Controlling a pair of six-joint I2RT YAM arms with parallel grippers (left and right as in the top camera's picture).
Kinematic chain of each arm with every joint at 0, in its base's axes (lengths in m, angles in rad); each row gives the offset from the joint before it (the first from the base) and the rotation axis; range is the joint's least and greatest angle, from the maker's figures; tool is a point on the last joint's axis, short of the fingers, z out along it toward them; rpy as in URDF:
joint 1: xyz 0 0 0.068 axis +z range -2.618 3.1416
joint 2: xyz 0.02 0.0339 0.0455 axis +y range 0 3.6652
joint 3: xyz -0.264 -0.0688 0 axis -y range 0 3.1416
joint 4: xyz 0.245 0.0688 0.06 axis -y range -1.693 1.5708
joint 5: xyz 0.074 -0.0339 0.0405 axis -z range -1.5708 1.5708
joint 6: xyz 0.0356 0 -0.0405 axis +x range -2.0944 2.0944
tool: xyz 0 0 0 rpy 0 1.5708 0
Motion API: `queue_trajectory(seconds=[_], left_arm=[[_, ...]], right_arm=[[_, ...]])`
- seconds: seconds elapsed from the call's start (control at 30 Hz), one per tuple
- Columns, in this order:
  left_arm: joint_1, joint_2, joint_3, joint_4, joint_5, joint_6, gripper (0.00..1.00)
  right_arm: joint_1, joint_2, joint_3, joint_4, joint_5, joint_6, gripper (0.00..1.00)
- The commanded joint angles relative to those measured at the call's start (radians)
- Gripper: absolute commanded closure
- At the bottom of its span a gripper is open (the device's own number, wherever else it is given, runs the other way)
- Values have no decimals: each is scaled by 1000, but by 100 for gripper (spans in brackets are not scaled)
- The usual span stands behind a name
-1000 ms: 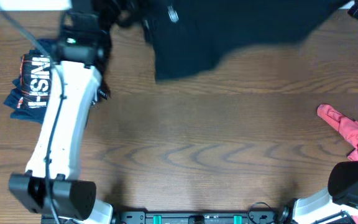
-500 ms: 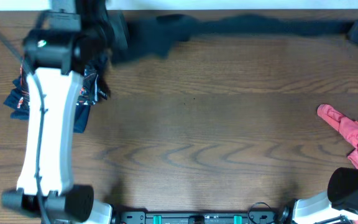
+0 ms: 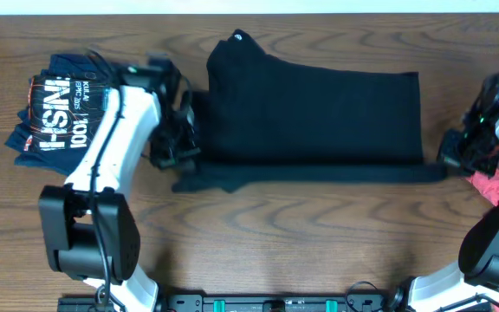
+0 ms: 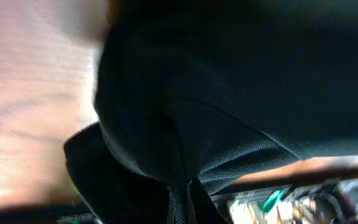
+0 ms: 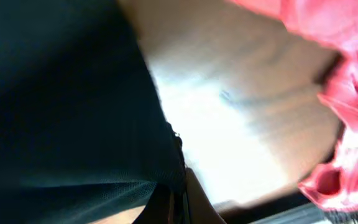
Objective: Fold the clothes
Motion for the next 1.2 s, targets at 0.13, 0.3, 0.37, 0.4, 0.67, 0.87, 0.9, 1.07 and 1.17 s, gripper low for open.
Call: queue_trajectory(seconds=[0.13, 0.3, 0.37, 0.4, 0.67, 0.87, 0.9, 1.07, 1.17], left_arm=[[-53, -6, -226, -8, 12, 29, 94], [-53, -25, -320, -8, -22, 29, 94], [-53, -46, -341, -8, -29, 29, 94], [-53, -58, -349, -8, -30, 28, 94], [-53, -160, -365, 124, -32, 8, 94], [-50, -165, -365, 235, -31, -31, 94], [-50, -165, -365, 249, -31, -49, 94], [-50, -165, -365, 302, 1, -64, 94], [-46, -165, -365, 330, 49, -63, 94]], right_arm=[[-26, -6, -84, -10, 139, 89, 99], [-25, -6, -115, -42, 135, 97, 99], [-26, -6, -126, -53, 135, 105, 99], [-26, -6, -132, -56, 135, 104, 99], [-19, -6, -145, -8, 97, 106, 99], [-18, -6, -145, 111, -5, 95, 99], [-18, -6, -145, 125, -12, 90, 99], [-16, -6, -147, 151, -12, 87, 99], [-16, -6, -147, 151, -12, 87, 99]])
